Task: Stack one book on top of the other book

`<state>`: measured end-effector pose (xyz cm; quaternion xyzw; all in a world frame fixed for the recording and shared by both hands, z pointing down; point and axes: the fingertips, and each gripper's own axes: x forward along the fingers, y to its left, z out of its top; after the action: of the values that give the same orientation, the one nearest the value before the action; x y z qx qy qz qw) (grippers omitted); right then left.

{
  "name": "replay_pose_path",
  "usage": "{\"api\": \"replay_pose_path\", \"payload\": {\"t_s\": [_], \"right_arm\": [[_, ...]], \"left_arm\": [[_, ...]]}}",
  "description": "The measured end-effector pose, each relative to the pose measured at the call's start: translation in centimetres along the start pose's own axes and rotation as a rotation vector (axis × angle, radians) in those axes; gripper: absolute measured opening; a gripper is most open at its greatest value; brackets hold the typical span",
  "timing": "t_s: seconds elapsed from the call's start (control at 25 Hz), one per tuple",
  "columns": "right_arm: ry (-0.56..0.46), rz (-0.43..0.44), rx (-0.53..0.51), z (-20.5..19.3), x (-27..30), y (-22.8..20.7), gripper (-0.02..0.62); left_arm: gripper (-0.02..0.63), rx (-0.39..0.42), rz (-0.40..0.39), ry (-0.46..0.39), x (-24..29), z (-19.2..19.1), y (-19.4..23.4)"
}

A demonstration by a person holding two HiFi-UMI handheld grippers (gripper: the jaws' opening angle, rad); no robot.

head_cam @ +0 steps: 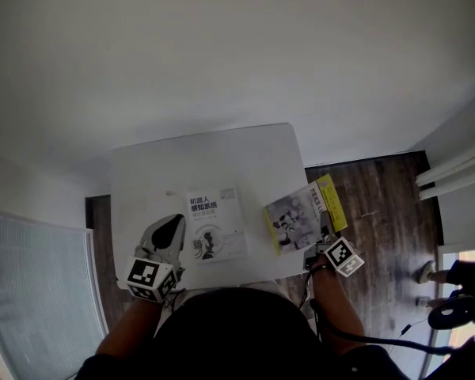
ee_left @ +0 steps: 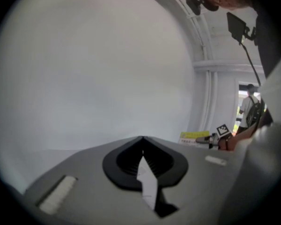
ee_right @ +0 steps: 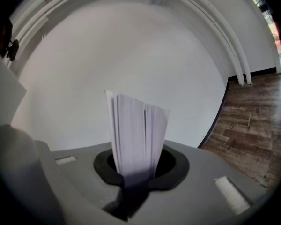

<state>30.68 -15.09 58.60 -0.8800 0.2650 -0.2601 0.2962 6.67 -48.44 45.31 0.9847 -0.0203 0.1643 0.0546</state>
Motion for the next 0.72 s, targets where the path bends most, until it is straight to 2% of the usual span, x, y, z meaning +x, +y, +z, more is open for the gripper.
{"api": "replay_pose_path", "payload": {"t_s": [0.44, 0.72], "right_arm": [[-0.016, 0.035, -0.034, 0.1, -0.8, 4.6, 0.072], [-0.024, 0.086, -0.065, -0.1, -1.4, 7.4, 0.075]], "left_arm": [[0.005, -0.012, -0.023, -0.051, -1.0, -0.4, 1.4], [0.005, -0.014, -0.044, -0.072, -1.9, -0.6, 2.0]]}}
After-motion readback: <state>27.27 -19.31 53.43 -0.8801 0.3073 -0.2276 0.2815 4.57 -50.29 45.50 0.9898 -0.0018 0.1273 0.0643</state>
